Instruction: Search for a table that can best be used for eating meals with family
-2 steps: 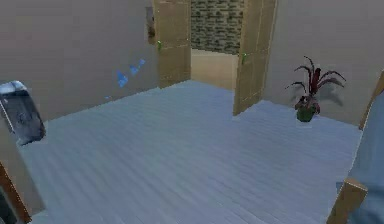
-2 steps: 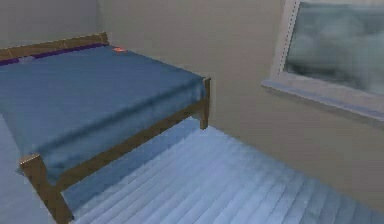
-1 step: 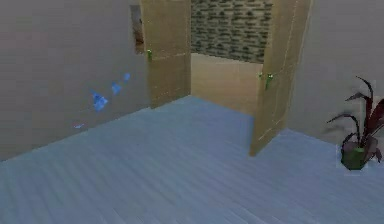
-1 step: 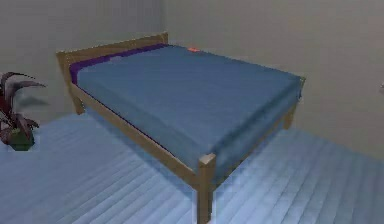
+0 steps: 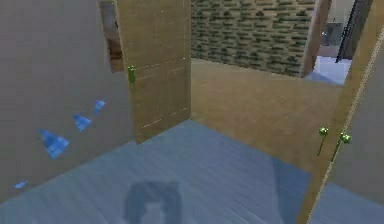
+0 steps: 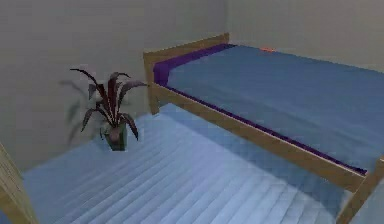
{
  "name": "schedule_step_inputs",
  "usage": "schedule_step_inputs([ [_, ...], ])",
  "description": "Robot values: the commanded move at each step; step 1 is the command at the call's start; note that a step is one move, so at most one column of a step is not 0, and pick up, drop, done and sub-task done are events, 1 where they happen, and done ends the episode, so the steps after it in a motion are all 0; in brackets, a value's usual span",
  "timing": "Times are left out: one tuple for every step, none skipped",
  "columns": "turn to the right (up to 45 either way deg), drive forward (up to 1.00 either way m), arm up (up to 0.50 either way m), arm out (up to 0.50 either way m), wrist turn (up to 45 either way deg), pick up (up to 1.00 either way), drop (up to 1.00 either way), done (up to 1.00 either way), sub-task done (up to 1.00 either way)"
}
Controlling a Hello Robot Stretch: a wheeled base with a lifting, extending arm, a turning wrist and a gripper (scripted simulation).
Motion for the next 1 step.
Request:
schedule_step_inputs([
  [0.0, 1.0, 0.0, 0.0, 0.0, 0.0, 0.0, 0.0, 0.0],
])
